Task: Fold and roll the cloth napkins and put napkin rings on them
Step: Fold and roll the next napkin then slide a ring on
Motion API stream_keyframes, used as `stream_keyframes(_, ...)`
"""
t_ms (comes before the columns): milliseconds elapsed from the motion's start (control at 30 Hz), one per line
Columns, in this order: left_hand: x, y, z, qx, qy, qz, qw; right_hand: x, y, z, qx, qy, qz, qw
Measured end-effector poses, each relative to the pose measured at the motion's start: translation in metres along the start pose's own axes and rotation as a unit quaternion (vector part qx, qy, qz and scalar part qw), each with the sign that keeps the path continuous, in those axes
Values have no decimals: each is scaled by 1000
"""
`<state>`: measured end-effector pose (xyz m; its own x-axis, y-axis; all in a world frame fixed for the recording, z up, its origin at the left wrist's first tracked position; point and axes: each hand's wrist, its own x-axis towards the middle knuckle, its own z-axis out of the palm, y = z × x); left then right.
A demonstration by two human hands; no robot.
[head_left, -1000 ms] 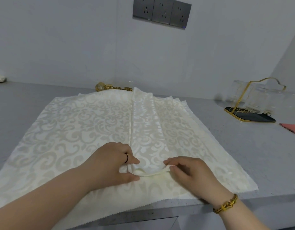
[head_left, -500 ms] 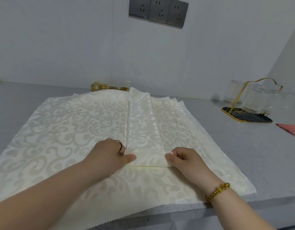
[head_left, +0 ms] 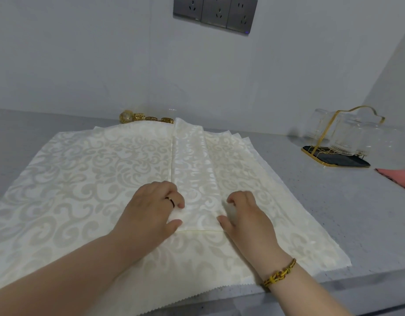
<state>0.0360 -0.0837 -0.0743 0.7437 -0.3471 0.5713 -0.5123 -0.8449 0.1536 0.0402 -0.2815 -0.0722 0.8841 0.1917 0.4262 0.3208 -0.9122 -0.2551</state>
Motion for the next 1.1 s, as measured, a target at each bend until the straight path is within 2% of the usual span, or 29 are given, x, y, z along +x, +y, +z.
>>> stream_keyframes(100, 0, -2, 3, 77, 12, 98, 992, -2, -1, 3, -66, 61, -134, 987)
stream_keyframes(167, -1, -3, 5, 123, -9, 129, 984, -2, 2, 6, -69, 43, -184, 980)
stream_keyframes(233, -2, -8, 7, 134, -28, 151, 979, -4, 8, 4, -53, 13, -195, 979)
stream_keyframes(433, 1, -10, -12, 21, -162, 54, 985, -10, 29, -12, -57, -65, -207, 974)
stream_keyframes(467, 2, -11, -14, 9, -159, 41, 986, -7, 30, -14, -58, -72, -208, 974)
stream_keyframes(633, 18, -13, -16, -13, -189, -33, 981, 16, 19, -23, 62, -168, -115, 977)
stream_keyframes(700, 26, -18, -17, -95, -225, -114, 963, 27, 19, -21, 124, -183, -52, 974)
stream_keyframes(767, 33, -24, -16, -208, -224, -191, 933, 35, 20, -15, 188, -182, -1, 965)
stream_keyframes(833, 37, -28, -13, -260, -223, -223, 912, 41, 18, -7, 223, -186, 36, 956)
stream_keyframes(1000, 42, -32, 1, -284, -201, -271, 897, 44, 12, 7, 140, -114, 36, 983)
stream_keyframes(1100, 43, -34, 8, -279, -168, -280, 903, 40, 11, 8, 134, -88, 36, 986)
